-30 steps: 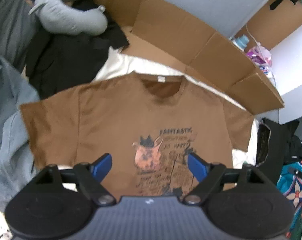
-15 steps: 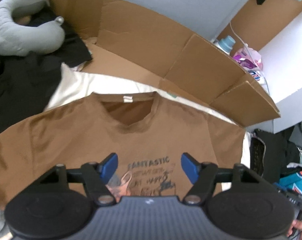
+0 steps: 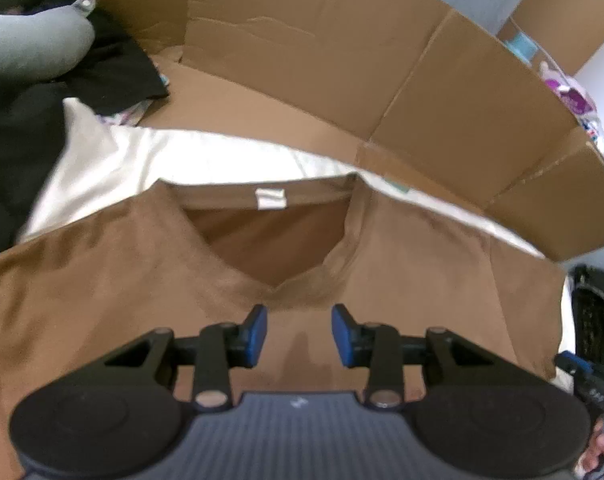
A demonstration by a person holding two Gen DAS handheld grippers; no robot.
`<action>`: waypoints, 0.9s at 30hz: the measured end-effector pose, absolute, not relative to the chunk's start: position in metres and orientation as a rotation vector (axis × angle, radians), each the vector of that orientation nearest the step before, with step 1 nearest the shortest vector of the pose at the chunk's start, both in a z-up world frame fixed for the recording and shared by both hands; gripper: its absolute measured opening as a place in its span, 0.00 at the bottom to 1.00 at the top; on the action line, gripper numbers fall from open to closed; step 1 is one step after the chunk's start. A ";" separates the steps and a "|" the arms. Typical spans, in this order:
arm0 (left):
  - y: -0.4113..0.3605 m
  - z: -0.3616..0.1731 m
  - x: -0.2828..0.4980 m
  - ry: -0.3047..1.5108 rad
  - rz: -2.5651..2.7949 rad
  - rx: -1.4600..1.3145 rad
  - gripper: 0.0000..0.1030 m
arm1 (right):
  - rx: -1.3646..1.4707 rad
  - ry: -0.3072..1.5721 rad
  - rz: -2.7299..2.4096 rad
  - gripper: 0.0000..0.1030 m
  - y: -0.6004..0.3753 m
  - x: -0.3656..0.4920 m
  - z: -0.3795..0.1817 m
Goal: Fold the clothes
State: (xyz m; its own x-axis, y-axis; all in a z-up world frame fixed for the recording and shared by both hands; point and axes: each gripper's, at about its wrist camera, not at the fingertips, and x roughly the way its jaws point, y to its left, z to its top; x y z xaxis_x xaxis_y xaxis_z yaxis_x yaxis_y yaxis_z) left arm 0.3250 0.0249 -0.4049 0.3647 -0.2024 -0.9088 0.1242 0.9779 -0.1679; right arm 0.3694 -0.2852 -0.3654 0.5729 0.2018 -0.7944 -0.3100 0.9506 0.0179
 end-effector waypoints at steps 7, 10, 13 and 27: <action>0.003 -0.434 0.332 1.179 -0.274 -0.026 0.36 | -0.211 0.866 0.274 0.33 -0.284 0.385 -0.404; -0.014 -0.438 0.335 1.148 -0.316 0.042 0.32 | -0.275 0.864 0.289 0.31 -0.284 0.379 -0.411; -0.035 -0.442 0.343 1.131 -0.365 0.047 0.29 | -0.330 0.867 0.293 0.31 -0.285 0.377 -0.411; -0.168 -0.481 0.387 1.063 -0.634 0.142 0.22 | -0.396 0.899 0.210 0.32 -0.299 0.370 -0.408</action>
State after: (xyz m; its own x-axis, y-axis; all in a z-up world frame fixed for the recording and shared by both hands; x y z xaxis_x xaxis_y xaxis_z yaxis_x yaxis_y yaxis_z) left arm 0.3873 -0.1681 -0.4810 0.3285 -0.4160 -0.8480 0.5488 0.8148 -0.1871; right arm 0.3701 -0.2992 -0.4078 0.6088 0.0132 -0.7932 -0.3397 0.9079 -0.2457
